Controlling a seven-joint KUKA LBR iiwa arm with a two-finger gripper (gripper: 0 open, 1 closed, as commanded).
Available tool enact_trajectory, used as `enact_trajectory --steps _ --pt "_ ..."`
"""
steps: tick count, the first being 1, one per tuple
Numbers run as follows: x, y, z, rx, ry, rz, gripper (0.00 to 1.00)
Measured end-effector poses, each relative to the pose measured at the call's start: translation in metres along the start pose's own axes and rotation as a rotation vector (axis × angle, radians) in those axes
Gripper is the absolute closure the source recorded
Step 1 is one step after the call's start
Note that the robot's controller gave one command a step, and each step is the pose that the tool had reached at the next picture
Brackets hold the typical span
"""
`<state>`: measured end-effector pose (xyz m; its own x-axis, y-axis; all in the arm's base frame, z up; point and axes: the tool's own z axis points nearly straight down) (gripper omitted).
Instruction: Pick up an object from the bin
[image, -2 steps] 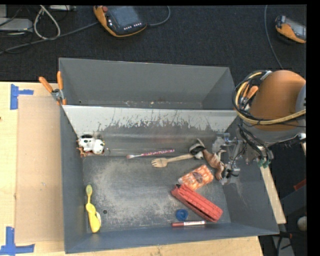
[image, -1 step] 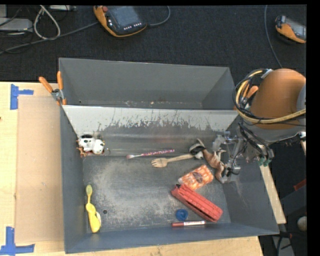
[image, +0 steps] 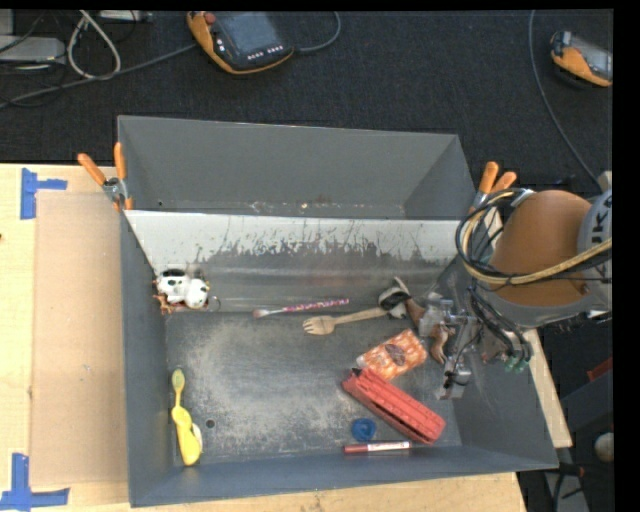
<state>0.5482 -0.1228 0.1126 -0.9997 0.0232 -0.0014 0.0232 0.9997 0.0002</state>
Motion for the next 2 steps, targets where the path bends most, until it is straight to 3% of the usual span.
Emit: enact_trajectory --steps 1,2 --pt "-0.002 0.030 0.030 0.001 -0.004 -0.014 0.00" --pt "-0.046 0.050 0.040 0.000 0.005 -0.116 0.00"
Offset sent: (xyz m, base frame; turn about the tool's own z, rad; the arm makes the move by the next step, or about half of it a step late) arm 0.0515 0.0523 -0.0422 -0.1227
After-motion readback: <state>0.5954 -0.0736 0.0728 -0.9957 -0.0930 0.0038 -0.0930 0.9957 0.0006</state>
